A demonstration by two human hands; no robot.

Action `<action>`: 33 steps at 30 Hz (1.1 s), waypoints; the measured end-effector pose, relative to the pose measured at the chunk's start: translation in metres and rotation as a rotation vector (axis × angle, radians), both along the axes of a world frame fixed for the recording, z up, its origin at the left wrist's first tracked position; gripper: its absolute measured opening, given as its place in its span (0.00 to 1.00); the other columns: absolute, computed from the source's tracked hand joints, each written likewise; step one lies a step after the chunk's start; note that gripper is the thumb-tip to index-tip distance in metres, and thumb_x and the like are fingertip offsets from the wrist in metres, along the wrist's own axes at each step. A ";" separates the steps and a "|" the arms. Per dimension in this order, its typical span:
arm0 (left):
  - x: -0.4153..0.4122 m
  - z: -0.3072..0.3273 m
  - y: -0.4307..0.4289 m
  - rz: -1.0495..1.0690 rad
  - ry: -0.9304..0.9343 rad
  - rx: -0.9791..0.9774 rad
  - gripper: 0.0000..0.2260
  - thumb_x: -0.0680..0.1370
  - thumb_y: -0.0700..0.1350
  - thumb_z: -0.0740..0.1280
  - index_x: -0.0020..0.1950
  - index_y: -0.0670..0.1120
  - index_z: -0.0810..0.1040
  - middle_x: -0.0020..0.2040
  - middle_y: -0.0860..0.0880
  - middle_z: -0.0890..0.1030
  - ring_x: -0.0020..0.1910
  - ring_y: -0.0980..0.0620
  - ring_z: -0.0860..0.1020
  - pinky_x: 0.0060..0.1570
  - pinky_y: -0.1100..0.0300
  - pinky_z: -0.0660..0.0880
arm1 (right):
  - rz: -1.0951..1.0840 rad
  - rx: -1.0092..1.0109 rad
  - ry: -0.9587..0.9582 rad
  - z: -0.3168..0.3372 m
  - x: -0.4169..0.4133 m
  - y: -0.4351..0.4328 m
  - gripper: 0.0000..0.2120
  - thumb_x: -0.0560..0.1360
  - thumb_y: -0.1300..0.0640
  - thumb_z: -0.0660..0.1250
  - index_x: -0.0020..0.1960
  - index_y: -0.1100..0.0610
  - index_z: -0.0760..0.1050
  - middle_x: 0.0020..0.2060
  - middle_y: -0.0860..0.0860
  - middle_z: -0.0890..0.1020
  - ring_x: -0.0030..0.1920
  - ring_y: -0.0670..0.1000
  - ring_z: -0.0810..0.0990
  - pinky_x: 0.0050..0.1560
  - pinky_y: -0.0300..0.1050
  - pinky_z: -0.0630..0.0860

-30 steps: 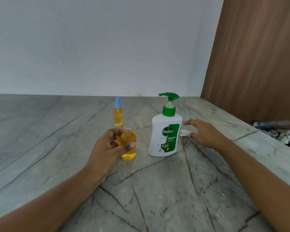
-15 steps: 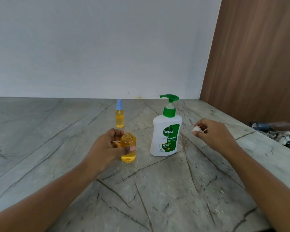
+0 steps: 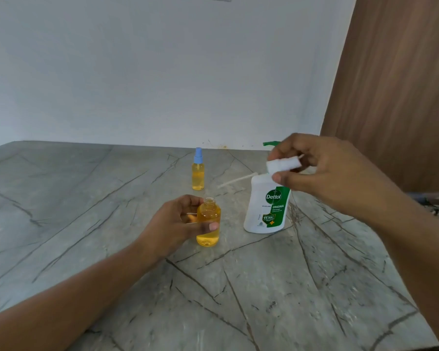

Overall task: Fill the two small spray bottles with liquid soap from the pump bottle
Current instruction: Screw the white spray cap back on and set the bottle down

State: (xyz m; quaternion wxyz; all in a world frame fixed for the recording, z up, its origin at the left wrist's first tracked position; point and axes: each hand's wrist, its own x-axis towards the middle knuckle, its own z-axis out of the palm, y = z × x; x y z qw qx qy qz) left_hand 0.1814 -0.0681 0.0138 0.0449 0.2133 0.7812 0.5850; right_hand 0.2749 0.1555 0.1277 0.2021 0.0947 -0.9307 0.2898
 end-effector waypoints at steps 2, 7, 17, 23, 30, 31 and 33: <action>0.002 0.000 0.000 0.004 0.004 0.012 0.23 0.60 0.50 0.76 0.53 0.48 0.78 0.46 0.51 0.84 0.46 0.53 0.83 0.54 0.54 0.77 | 0.030 0.108 -0.042 0.003 -0.010 -0.012 0.10 0.72 0.56 0.70 0.45 0.41 0.74 0.45 0.40 0.81 0.45 0.39 0.79 0.39 0.33 0.75; 0.004 -0.005 0.001 0.001 -0.016 0.061 0.25 0.59 0.50 0.75 0.54 0.47 0.79 0.45 0.52 0.85 0.45 0.54 0.83 0.51 0.59 0.77 | 0.038 0.182 -0.083 0.013 -0.028 -0.025 0.11 0.72 0.58 0.70 0.51 0.47 0.78 0.45 0.43 0.82 0.46 0.44 0.80 0.42 0.37 0.76; 0.000 -0.008 -0.002 -0.010 -0.021 0.054 0.25 0.59 0.53 0.75 0.55 0.49 0.78 0.47 0.52 0.84 0.46 0.53 0.82 0.51 0.57 0.78 | 0.125 0.155 -0.102 0.028 -0.046 -0.030 0.11 0.71 0.59 0.72 0.50 0.47 0.79 0.44 0.42 0.80 0.39 0.43 0.80 0.30 0.25 0.70; 0.000 -0.007 -0.003 -0.005 -0.033 0.051 0.24 0.59 0.52 0.75 0.54 0.48 0.79 0.46 0.52 0.84 0.45 0.53 0.82 0.51 0.56 0.78 | 0.173 0.328 -0.184 0.023 -0.063 -0.050 0.11 0.73 0.59 0.70 0.52 0.46 0.78 0.41 0.40 0.78 0.40 0.44 0.80 0.35 0.31 0.72; 0.000 -0.006 -0.003 -0.009 -0.045 0.061 0.25 0.59 0.52 0.75 0.54 0.48 0.79 0.46 0.50 0.84 0.45 0.52 0.82 0.52 0.54 0.78 | 0.252 0.484 -0.267 0.011 -0.080 -0.063 0.13 0.75 0.59 0.68 0.58 0.48 0.77 0.41 0.39 0.74 0.41 0.40 0.74 0.41 0.35 0.71; 0.000 -0.005 -0.003 -0.012 -0.046 0.057 0.25 0.59 0.52 0.75 0.54 0.48 0.79 0.46 0.51 0.84 0.45 0.52 0.82 0.52 0.54 0.78 | 0.263 0.488 -0.271 0.012 -0.080 -0.063 0.13 0.75 0.59 0.68 0.58 0.48 0.77 0.42 0.39 0.75 0.42 0.41 0.75 0.42 0.36 0.72; 0.000 -0.005 -0.003 -0.015 -0.043 0.053 0.25 0.59 0.52 0.75 0.54 0.48 0.79 0.46 0.51 0.84 0.45 0.52 0.82 0.53 0.54 0.78 | 0.283 0.491 -0.288 0.014 -0.081 -0.064 0.13 0.75 0.60 0.68 0.57 0.49 0.77 0.44 0.40 0.76 0.44 0.43 0.77 0.44 0.39 0.74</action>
